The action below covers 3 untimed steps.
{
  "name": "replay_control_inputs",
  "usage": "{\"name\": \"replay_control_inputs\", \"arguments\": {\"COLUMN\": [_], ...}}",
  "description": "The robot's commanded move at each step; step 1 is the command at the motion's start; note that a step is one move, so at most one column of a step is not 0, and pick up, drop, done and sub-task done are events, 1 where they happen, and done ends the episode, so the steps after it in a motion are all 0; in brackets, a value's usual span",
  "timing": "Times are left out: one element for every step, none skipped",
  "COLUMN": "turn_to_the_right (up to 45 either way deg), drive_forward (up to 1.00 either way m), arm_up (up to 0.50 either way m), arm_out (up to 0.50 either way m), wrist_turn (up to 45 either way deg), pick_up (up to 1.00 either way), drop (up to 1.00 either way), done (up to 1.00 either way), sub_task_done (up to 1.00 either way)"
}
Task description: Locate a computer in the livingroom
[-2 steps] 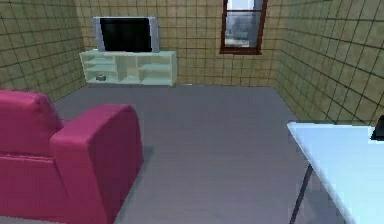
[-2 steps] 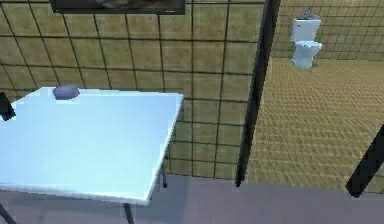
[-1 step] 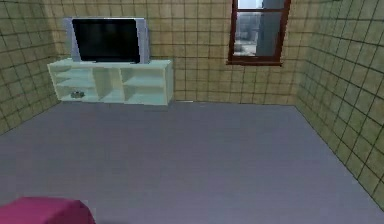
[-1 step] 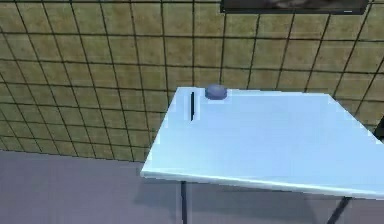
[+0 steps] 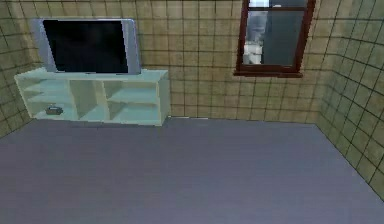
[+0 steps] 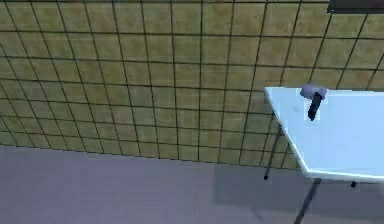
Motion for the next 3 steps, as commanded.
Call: {"name": "replay_control_inputs", "arguments": {"turn_to_the_right": [-27.0,0.0,-45.0], "drive_forward": [0.00,0.60,0.00], "arm_up": [0.00,0.00,0.00], "arm_out": [0.00,0.00,0.00], "wrist_turn": [0.0,0.0,0.0], "pick_up": [0.00,0.00,0.00], "drop": [0.00,0.00,0.00], "done": [0.00,0.00,0.00], "sub_task_done": [0.00,0.00,0.00]}}
